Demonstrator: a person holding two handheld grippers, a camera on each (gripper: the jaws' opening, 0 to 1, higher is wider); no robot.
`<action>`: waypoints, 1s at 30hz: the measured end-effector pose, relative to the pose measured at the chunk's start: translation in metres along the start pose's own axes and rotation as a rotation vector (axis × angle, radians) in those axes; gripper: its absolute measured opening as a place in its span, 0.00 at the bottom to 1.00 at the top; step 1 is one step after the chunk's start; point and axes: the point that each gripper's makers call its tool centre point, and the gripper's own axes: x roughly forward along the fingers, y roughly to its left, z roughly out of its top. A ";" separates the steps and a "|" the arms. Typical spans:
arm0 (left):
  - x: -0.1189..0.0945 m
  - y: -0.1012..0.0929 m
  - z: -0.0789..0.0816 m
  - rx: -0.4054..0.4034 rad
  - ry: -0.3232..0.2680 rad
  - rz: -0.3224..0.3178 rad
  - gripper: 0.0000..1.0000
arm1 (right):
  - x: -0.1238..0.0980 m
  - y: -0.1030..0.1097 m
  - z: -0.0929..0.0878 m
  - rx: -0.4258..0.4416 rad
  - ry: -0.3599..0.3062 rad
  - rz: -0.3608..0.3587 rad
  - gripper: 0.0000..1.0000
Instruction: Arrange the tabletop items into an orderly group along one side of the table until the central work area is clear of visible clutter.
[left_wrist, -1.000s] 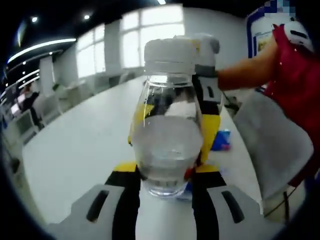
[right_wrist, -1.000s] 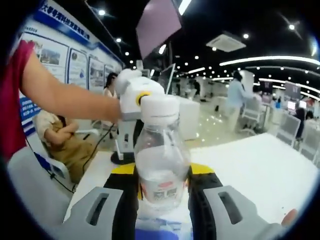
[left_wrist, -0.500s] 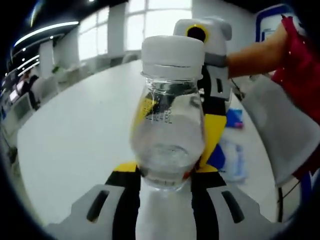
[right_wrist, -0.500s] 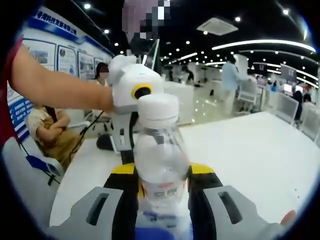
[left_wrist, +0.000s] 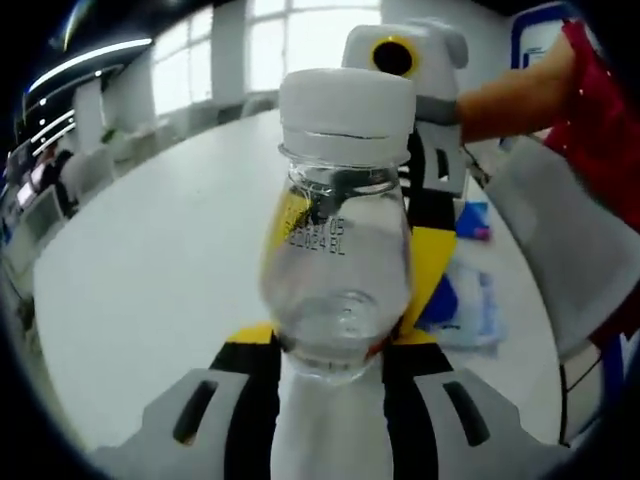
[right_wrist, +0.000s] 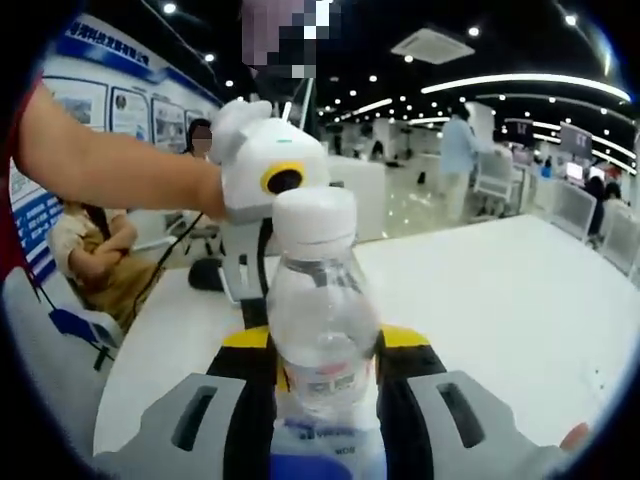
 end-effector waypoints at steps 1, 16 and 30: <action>0.000 0.000 0.000 -0.003 0.000 -0.001 0.36 | 0.000 0.000 0.000 0.000 0.000 -0.002 0.38; -0.003 0.004 -0.005 -0.065 0.005 0.019 0.37 | 0.001 -0.002 -0.001 0.040 -0.001 -0.037 0.39; -0.007 0.004 -0.017 -0.196 0.011 0.089 0.63 | -0.012 -0.016 -0.008 0.128 0.010 -0.094 0.59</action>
